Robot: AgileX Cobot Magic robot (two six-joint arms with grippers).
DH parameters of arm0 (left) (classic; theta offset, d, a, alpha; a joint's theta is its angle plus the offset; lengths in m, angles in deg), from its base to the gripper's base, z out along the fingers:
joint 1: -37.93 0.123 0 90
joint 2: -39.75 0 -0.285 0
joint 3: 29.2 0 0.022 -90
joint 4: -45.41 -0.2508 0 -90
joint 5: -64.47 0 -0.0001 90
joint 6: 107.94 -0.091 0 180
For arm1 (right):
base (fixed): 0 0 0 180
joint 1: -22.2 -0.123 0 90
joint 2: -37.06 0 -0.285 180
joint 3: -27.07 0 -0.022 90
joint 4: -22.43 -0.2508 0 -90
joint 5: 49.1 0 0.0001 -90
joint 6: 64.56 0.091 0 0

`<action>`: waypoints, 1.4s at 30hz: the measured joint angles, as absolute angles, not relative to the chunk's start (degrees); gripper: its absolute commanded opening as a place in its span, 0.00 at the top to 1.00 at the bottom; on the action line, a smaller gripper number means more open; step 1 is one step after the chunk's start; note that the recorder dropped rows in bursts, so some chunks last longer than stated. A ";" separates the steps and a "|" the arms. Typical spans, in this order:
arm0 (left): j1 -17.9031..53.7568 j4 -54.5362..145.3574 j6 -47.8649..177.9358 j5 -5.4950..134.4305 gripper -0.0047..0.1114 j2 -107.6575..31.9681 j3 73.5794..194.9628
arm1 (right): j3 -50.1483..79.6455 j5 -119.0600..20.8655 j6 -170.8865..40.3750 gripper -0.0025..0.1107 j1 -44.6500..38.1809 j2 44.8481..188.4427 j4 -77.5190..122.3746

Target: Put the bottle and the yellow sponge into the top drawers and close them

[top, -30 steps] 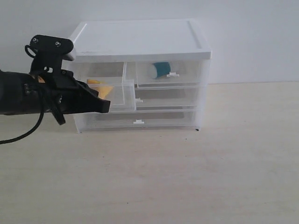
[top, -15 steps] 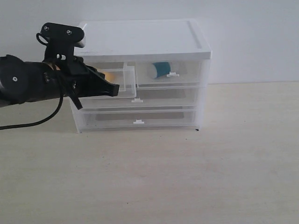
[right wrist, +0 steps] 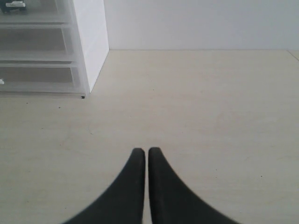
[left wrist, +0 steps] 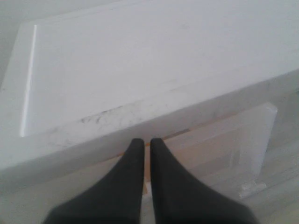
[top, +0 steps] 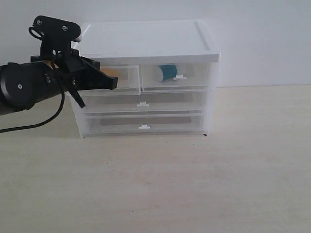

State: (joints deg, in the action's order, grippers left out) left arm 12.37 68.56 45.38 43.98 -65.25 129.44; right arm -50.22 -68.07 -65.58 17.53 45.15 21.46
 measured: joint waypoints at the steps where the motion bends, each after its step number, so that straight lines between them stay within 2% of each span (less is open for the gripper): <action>1: 12.49 68.56 44.88 43.87 0.92 -65.25 129.44 | -50.22 -68.07 -65.58 0.98 17.53 45.15 21.46; 9: 12.59 68.56 43.92 50.22 0.92 -64.87 129.44 | -50.22 -68.07 -65.58 0.98 17.53 45.15 21.46; 23: 12.59 67.26 44.38 92.96 0.92 -46.35 129.44 | -50.22 -68.07 -65.58 0.98 17.53 45.15 21.46; 26: 12.59 65.27 50.57 100.42 0.92 -42.29 129.01 | -50.22 -68.07 -65.58 0.98 17.53 45.15 21.46; 32: 12.59 64.27 53.81 101.18 0.92 -34.91 122.48 | -50.22 -68.07 -65.58 0.98 17.53 45.15 21.46; 42: 12.59 64.01 56.87 90.08 0.92 -16.02 106.90 | -50.22 -68.07 -65.58 0.98 17.53 45.15 21.46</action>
State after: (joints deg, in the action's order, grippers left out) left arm 12.59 64.01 56.87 90.08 -16.02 106.90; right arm -50.22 -68.07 -65.58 17.53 45.15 21.46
